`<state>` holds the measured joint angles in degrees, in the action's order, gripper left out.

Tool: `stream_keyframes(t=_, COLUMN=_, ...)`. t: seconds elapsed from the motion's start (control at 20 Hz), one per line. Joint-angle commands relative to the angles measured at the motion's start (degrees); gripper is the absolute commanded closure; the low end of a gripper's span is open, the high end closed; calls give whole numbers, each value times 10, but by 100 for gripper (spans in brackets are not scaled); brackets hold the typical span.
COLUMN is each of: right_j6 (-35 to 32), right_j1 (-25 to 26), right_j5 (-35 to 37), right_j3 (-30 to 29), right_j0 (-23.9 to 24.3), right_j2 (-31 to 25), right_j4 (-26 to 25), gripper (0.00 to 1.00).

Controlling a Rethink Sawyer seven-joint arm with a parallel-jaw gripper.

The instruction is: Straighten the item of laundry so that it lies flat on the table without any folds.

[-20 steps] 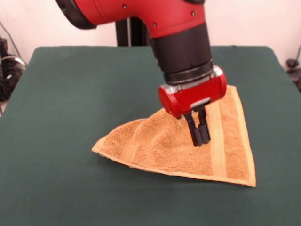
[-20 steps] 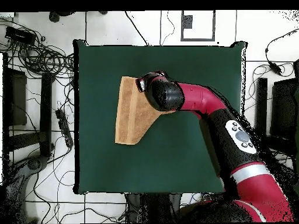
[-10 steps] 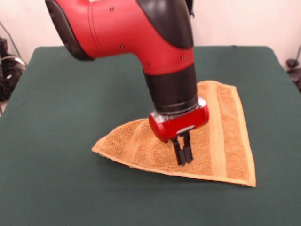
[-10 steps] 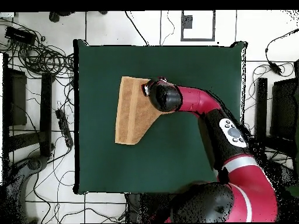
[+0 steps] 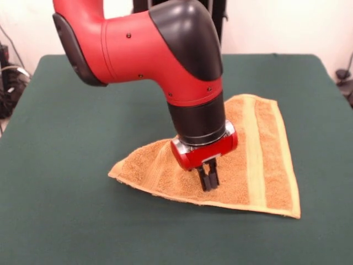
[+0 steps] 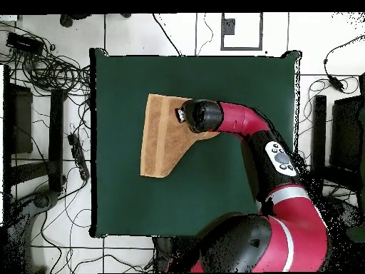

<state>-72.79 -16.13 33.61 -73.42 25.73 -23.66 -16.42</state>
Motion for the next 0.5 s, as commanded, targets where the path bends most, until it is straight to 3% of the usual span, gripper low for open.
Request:
stream_keyframes(t=0.05, right_j6=-24, right_j1=13, right_j5=128, right_j3=-2, right_j0=-23, right_j2=15, right_j4=11, gripper=100)
stream_keyframes(t=0.3, right_j6=-25, right_j1=20, right_j5=122, right_j3=4, right_j0=-21, right_j2=14, right_j4=3, gripper=100)
stream_keyframes(t=0.5, right_j6=-24, right_j1=21, right_j5=-25, right_j3=-27, right_j0=2, right_j2=-19, right_j4=-24, gripper=100)
